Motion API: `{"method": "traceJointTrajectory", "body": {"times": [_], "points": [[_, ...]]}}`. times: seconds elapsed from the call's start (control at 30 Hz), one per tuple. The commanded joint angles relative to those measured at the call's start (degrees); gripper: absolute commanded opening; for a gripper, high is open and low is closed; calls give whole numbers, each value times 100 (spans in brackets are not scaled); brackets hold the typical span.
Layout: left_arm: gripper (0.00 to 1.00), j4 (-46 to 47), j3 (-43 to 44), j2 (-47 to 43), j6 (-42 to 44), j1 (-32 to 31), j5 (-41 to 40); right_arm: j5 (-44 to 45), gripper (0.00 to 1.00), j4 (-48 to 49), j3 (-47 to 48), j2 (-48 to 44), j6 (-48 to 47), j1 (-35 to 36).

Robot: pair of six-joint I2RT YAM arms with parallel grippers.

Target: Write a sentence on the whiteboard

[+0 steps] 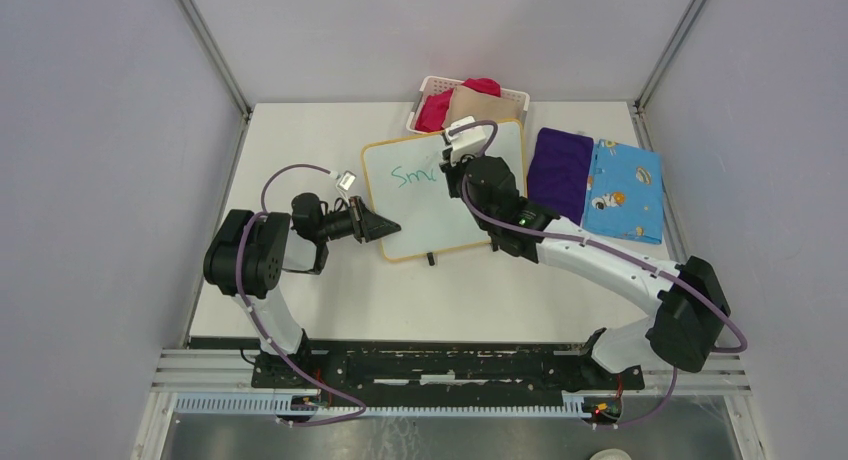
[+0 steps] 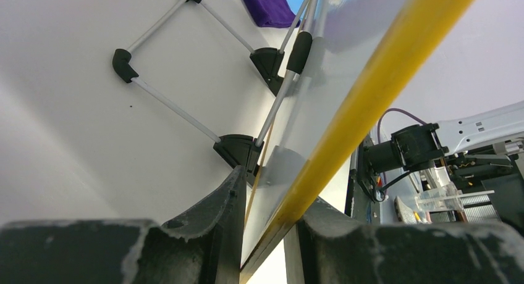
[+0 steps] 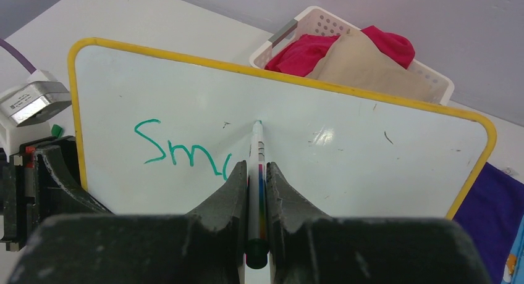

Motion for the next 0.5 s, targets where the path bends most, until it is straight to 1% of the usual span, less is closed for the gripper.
{"method": "traceJointTrajectory", "body": {"times": [0.0, 0.47], "points": [[33, -128, 97, -182, 296, -31, -31, -5, 0, 67, 96, -15, 91, -34], [33, -247, 114, -208, 362, -39, -49, -3, 0, 101, -601, -305, 290, -39]]}}
